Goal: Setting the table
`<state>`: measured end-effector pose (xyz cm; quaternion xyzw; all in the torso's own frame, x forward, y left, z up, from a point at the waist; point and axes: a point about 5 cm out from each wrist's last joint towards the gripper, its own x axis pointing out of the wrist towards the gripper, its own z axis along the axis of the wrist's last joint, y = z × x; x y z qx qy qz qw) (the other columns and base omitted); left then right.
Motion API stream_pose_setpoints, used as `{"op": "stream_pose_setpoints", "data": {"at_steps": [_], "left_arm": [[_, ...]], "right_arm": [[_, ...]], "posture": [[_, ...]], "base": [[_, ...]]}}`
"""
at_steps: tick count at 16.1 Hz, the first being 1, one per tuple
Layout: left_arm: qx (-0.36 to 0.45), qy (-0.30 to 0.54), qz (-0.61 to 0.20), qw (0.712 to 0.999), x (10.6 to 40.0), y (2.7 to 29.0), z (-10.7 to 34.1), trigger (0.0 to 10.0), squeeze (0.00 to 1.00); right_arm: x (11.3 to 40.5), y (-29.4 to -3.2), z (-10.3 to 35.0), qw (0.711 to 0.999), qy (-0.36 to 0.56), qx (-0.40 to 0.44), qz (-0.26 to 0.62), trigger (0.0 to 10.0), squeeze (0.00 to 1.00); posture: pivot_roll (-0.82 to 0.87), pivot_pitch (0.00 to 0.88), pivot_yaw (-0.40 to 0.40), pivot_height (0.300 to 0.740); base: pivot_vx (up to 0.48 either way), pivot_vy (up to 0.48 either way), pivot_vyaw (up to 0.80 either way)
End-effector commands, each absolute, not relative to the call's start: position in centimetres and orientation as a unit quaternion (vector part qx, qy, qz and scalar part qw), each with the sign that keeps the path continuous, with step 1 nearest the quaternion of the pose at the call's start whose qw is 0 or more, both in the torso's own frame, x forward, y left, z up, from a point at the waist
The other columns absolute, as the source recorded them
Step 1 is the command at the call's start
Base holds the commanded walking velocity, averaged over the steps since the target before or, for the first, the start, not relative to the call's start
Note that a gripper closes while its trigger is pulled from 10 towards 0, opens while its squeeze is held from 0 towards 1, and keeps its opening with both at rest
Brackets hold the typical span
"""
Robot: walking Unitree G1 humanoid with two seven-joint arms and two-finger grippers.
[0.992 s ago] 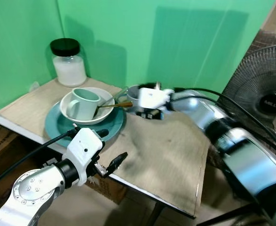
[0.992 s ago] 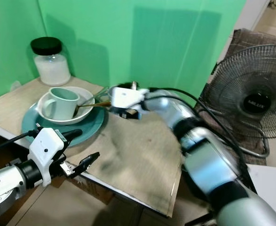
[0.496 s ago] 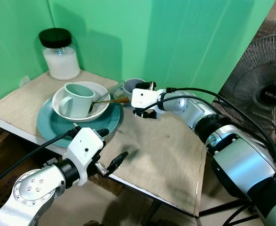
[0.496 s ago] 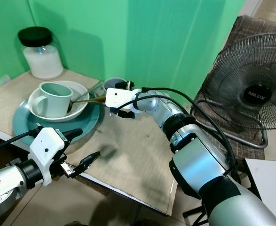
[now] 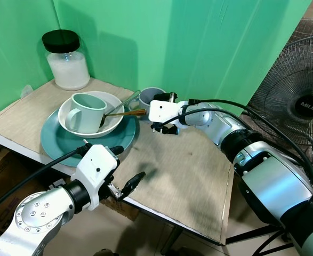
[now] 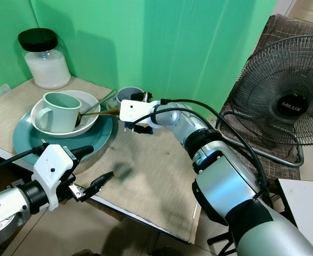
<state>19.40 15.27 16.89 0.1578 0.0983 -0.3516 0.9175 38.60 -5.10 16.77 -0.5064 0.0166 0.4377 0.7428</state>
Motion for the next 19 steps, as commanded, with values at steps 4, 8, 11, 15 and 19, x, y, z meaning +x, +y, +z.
{"op": "stream_pose_setpoints", "data": {"at_steps": [4,8,11,15,19], "left_arm": [[0.160,0.091,-0.354,0.917,19.3,15.1,17.3,10.0,0.00],[0.161,0.108,-0.333,0.923,18.7,17.1,16.0,10.0,0.00],[0.163,0.098,-0.335,0.923,18.5,16.6,16.7,10.0,0.00],[0.164,0.084,-0.337,0.923,18.5,16.3,17.4,10.0,0.00],[0.165,0.078,-0.334,0.925,18.6,16.2,17.5,10.0,0.00]], "right_arm": [[39.0,-5.3,17.5,0.741,0.015,-0.518,0.428,10.0,0.00],[39.1,-5.2,16.9,0.721,0.060,-0.543,0.426,2.9,0.00],[39.1,-5.3,17.1,0.721,0.058,-0.545,0.424,1.6,0.00],[39.4,-5.2,17.9,0.727,0.046,-0.544,0.416,0.7,0.00],[39.6,-4.9,19.0,0.735,0.022,-0.538,0.413,0.2,0.00]], "posture": [[0.05,0.101,-0.091,0.740],[0.08,0.184,-0.083,0.740],[0.08,0.181,-0.082,0.740],[0.07,0.173,-0.080,0.740],[0.07,0.164,-0.081,0.740]], "base": [[0.000,0.000,0.00],[0.000,0.000,0.00],[0.000,0.000,0.00],[0.000,0.000,0.00],[0.000,0.000,0.00]]}}
